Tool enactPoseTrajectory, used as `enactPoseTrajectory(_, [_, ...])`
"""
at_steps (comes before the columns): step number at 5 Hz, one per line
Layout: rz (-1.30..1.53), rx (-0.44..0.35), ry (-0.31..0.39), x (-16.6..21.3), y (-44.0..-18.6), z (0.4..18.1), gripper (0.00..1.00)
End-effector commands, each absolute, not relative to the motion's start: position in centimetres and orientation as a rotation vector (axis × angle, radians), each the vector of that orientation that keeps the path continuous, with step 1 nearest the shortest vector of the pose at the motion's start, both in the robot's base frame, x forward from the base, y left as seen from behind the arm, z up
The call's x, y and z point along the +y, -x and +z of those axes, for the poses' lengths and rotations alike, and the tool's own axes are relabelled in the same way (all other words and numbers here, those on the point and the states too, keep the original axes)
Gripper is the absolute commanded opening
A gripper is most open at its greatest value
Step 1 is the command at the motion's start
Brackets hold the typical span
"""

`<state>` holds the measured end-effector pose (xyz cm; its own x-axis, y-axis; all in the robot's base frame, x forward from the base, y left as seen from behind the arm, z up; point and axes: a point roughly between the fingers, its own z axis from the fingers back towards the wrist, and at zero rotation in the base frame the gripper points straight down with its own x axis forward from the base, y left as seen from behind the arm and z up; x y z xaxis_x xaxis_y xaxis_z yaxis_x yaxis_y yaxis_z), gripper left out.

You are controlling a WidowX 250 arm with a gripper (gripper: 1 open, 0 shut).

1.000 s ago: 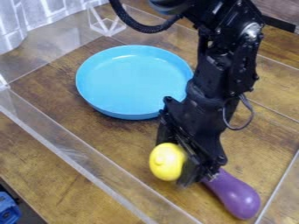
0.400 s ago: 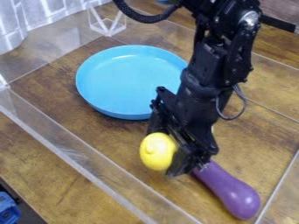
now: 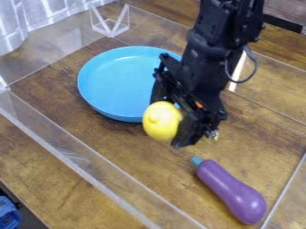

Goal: Put the lemon on the blue tray

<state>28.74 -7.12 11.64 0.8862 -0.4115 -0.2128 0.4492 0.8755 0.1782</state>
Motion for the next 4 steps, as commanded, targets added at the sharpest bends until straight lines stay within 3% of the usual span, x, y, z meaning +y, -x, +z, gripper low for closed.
enactPoseTrajectory(1, [-0.432,0.069,-0.253,-5.37,-29.86,15.58,0.00])
enactPoseTrajectory(2, [-0.407,0.061,-0.261,-4.75,-29.52,15.72,1.00])
enactPoseTrajectory(4, [-0.379,0.006,-0.285,-5.61,-29.56,14.74,1.00])
